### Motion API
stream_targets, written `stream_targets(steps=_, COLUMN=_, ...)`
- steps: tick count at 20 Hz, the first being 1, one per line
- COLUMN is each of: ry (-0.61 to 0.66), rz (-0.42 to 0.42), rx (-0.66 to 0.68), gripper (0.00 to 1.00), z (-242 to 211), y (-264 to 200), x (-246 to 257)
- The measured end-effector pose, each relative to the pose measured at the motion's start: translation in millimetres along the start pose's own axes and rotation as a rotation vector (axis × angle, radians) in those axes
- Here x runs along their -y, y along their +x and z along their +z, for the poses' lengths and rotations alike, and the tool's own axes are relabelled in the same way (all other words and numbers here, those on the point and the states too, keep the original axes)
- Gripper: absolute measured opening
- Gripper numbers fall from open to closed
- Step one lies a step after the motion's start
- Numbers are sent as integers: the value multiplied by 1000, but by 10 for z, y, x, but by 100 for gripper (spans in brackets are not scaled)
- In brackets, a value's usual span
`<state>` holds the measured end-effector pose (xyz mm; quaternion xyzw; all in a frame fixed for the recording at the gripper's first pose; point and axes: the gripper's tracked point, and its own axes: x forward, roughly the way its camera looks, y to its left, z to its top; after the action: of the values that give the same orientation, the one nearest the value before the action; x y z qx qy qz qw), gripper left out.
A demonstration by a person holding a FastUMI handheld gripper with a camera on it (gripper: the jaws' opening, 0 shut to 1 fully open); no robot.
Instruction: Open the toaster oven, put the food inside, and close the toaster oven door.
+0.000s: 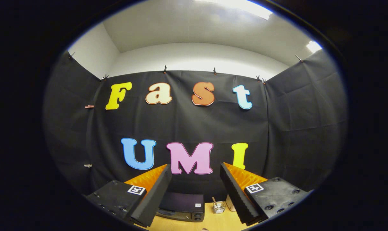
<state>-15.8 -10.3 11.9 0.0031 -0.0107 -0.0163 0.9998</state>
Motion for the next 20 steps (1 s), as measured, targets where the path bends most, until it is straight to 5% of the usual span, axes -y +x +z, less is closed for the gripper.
stream_targets(steps=14, ry=3, rz=-13, rx=10, gripper=97, z=-13, y=5, x=61)
stream_targets(steps=20, ry=24, rz=25, rx=-56, gripper=97, z=-574, y=331, x=-227)
